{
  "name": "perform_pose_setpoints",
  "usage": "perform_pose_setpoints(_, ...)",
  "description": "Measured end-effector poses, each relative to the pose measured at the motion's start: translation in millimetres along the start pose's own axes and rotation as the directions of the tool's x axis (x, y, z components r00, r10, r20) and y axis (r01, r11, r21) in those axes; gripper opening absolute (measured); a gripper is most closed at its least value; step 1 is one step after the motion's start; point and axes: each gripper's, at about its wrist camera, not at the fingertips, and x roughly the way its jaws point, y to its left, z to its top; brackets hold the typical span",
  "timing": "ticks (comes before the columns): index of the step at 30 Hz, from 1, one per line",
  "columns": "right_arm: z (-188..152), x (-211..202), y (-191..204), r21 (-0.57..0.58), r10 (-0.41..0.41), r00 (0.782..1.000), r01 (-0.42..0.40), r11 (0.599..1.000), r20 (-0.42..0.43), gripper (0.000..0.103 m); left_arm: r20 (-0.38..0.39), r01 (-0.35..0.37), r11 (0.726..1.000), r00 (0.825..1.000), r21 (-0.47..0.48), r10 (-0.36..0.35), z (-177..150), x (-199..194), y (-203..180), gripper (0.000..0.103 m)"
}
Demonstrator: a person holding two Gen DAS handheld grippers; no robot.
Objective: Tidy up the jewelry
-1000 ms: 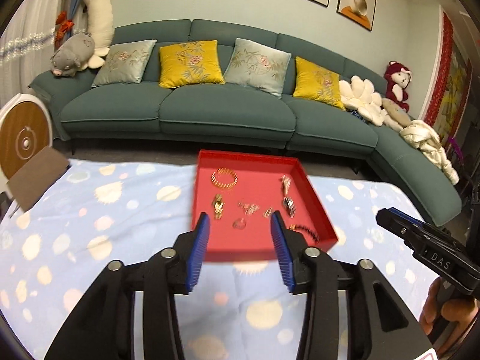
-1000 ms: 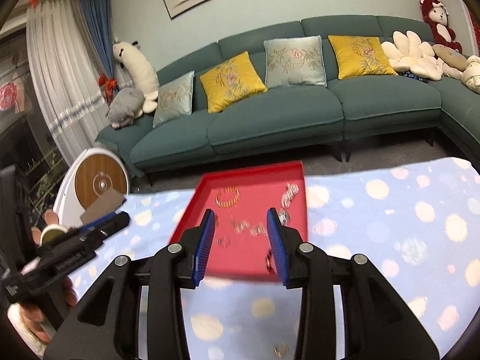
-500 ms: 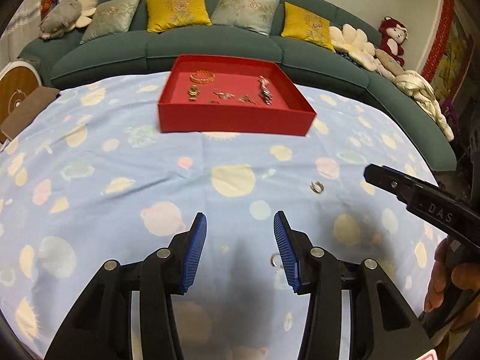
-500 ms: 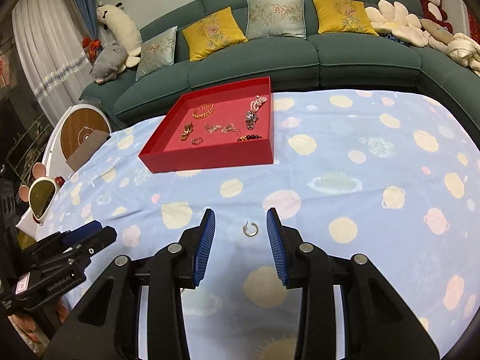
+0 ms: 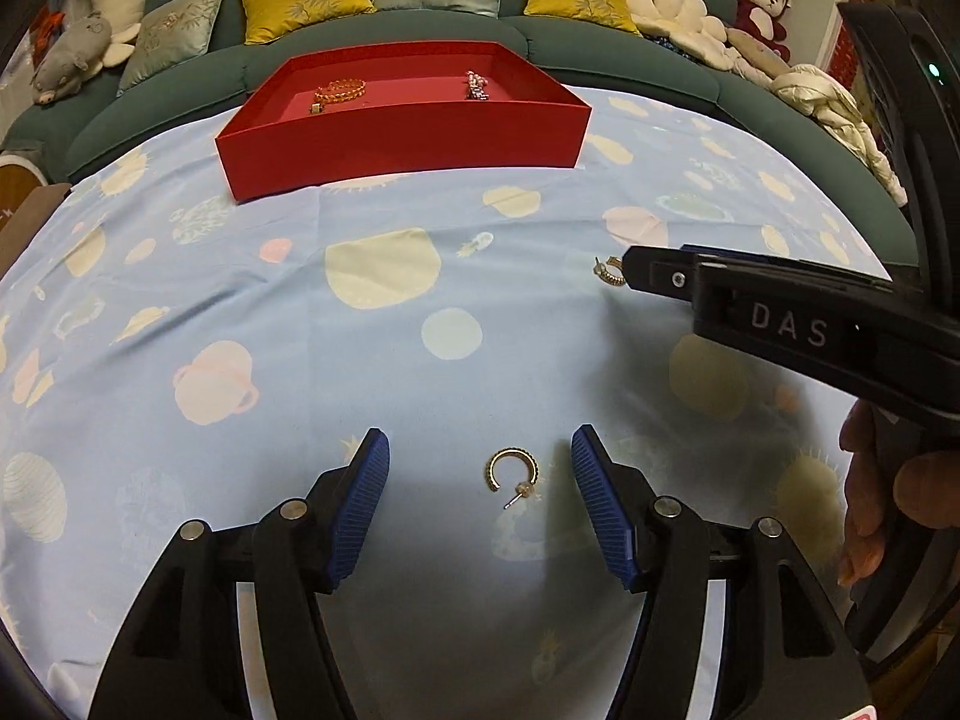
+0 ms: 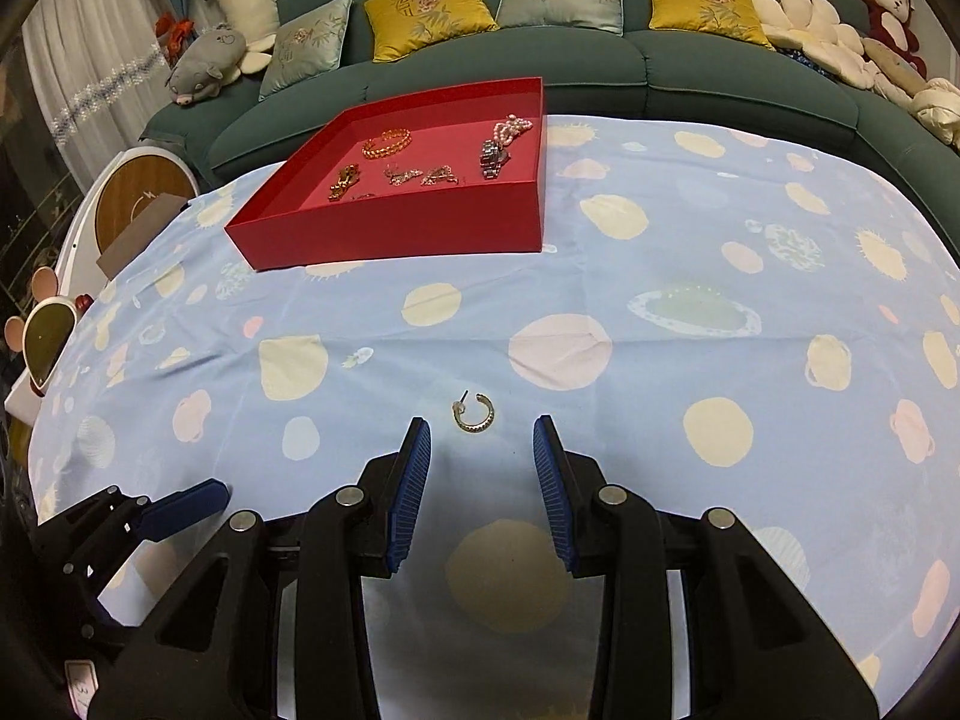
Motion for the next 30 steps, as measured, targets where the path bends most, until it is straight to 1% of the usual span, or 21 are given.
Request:
perform_pose_setpoints(5,2,15,5,-0.026,-0.01,1.0,0.01,1.0,-0.015,0.034,0.013,-0.009,0.999,1.0,0.039,0.009,-4,-1,-2,0.06)
perform_pose_setpoints(9,2,23,10,-0.048,-0.021,1.0,0.02,0.999,-0.023,0.034,0.026,-0.015,0.998,1.0,0.059,0.013,-7,-3,-1,0.055)
perform_pose_setpoints(13,3,28,12,-0.062,-0.036,0.999,0.035,0.997,-0.018,0.034,0.026,-0.011,0.997,1.0,0.076,0.009,-9,-3,-1,0.054)
perform_pose_setpoints(15,4,29,11,-0.06,-0.038,0.999,0.037,0.998,-0.017,0.031,0.024,-0.006,0.997,1.0,0.071,0.004,-9,-4,1,0.055)
perform_pose_setpoints(16,4,29,12,-0.061,-0.041,0.999,0.04,0.997,-0.016,0.027,0.023,-0.004,0.998,1.0,0.068,0.002,-9,-5,2,0.055)
perform_pose_setpoints(18,4,30,13,-0.068,-0.043,0.999,0.041,0.997,-0.019,0.017,0.022,-0.003,0.998,1.0,0.062,0.001,-10,-6,4,0.054)
perform_pose_setpoints(20,4,30,15,-0.076,-0.041,0.999,0.039,0.996,-0.022,0.017,0.021,0.0,0.998,1.0,0.055,-0.001,-11,-8,7,0.054)
perform_pose_setpoints(23,3,28,18,-0.09,-0.038,0.999,0.036,0.995,-0.02,0.016,0.02,0.007,0.999,1.0,0.049,-0.008,-14,-11,9,0.054)
perform_pose_setpoints(26,4,18,17,-0.076,-0.021,1.0,0.02,0.997,-0.005,0.016,0.021,0.019,0.998,1.0,0.06,-0.02,-20,-15,8,0.054)
perform_pose_setpoints(30,7,-1,9,-0.041,0.005,1.0,-0.004,0.999,0.02,0.016,0.037,0.003,0.996,0.999,0.087,-0.006,-24,-14,4,0.055)
